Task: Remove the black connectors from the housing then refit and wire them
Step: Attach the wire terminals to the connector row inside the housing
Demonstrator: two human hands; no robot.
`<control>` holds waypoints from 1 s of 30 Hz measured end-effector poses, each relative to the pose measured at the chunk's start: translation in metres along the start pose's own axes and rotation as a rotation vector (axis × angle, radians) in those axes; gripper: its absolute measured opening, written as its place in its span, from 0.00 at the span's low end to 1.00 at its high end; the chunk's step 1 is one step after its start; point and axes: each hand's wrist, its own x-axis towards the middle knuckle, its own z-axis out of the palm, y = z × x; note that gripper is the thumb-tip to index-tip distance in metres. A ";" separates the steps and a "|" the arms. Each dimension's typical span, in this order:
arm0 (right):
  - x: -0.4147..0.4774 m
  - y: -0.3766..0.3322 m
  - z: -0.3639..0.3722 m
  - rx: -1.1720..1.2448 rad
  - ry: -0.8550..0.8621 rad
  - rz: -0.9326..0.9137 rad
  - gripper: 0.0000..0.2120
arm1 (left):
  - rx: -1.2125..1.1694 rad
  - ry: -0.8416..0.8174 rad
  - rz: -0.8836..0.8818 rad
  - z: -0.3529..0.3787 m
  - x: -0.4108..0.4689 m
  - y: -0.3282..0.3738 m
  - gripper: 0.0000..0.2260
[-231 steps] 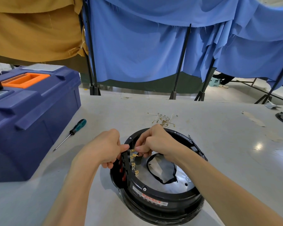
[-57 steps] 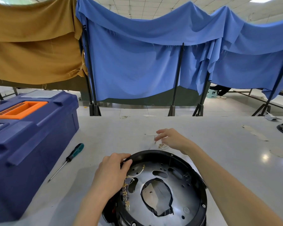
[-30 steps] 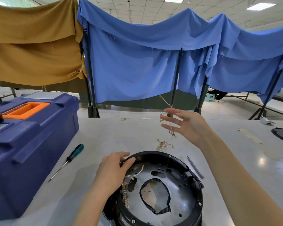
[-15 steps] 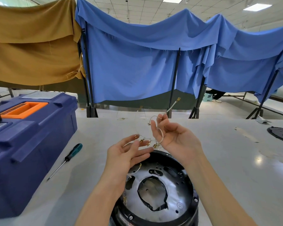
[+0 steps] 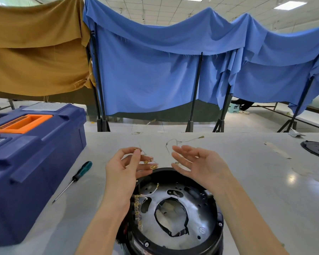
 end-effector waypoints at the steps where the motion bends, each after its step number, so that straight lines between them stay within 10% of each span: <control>1: -0.001 0.000 -0.002 -0.124 0.085 -0.044 0.16 | 0.025 0.008 0.020 -0.001 0.000 0.001 0.04; 8: -0.011 -0.015 0.002 -0.596 0.452 -0.528 0.11 | 0.204 -0.038 0.041 -0.010 0.002 0.008 0.04; 11: -0.020 -0.016 0.011 -0.825 0.318 -0.704 0.07 | 0.259 -0.105 0.025 -0.011 0.000 0.013 0.04; 21: -0.033 -0.002 0.022 -1.346 -0.282 -0.341 0.12 | 0.262 -0.213 0.219 0.003 -0.013 0.019 0.04; 30: -0.027 0.005 0.025 -1.420 -0.060 -0.475 0.05 | 0.177 -0.295 0.173 0.002 -0.014 0.021 0.06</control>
